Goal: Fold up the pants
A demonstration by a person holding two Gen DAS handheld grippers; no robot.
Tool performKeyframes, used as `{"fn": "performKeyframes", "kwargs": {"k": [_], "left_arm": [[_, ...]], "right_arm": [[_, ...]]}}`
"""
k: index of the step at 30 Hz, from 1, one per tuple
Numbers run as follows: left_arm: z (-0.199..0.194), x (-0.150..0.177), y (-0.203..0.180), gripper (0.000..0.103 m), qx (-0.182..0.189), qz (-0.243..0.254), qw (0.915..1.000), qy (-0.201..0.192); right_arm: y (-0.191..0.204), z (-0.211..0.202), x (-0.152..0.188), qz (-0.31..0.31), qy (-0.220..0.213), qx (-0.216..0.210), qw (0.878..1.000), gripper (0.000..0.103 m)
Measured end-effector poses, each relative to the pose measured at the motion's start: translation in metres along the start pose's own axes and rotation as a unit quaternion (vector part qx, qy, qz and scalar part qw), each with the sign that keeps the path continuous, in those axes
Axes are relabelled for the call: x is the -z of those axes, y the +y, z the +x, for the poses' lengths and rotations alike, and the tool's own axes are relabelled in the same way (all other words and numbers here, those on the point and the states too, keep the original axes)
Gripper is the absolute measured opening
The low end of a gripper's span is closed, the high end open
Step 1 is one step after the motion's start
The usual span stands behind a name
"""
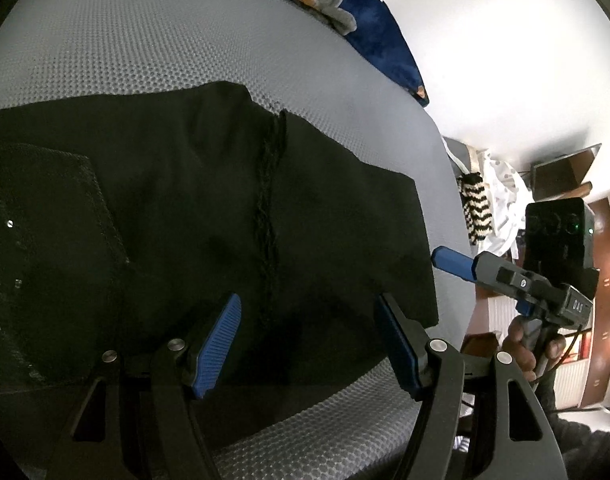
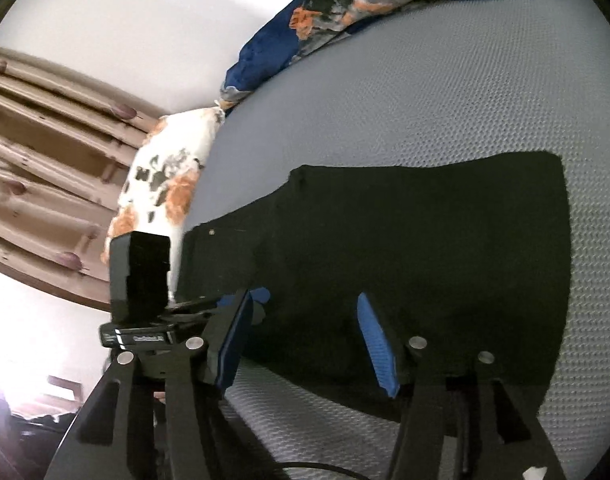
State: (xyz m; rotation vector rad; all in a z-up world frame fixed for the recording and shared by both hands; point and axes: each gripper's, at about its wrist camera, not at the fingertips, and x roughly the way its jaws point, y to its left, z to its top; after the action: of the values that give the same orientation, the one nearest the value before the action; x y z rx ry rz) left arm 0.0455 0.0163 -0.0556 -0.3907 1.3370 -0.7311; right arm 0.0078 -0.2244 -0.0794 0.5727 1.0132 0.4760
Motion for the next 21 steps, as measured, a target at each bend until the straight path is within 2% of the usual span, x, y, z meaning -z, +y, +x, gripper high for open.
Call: {"fn": "performKeyframes", "kwargs": {"k": [6,9,11,13,15,18,21], "left_arm": [[0.017,-0.004,0.001,0.068,-0.001,-0.005,0.9998,0.017],[0.028,-0.007,0.005,0.058,-0.018,-0.014,0.9995,0.021],[0.029,-0.009,0.005,0.057,-0.013,-0.014,0.9997,0.013],[0.032,-0.01,0.003,0.05,-0.02,-0.01,0.9996,0.017],[0.035,-0.008,0.0,0.036,-0.019,-0.005,0.9994,0.03],[0.043,-0.003,-0.002,0.021,-0.008,-0.01,0.9985,0.052],[0.046,0.0,-0.002,0.007,-0.01,-0.02,0.9983,0.055]], "right_arm": [[-0.013,-0.004,0.001,0.021,-0.007,0.005,1.0,0.053],[-0.022,-0.009,0.002,0.033,-0.012,0.007,0.999,0.054],[-0.027,-0.011,0.002,0.042,-0.016,0.009,0.999,0.054],[-0.033,-0.014,0.003,0.052,-0.019,0.008,0.998,0.054],[-0.038,-0.015,0.003,0.06,-0.023,0.011,0.998,0.054],[-0.041,-0.016,0.004,0.064,-0.024,0.017,0.998,0.054],[-0.044,-0.015,0.006,0.065,-0.023,0.026,0.997,0.054]]}}
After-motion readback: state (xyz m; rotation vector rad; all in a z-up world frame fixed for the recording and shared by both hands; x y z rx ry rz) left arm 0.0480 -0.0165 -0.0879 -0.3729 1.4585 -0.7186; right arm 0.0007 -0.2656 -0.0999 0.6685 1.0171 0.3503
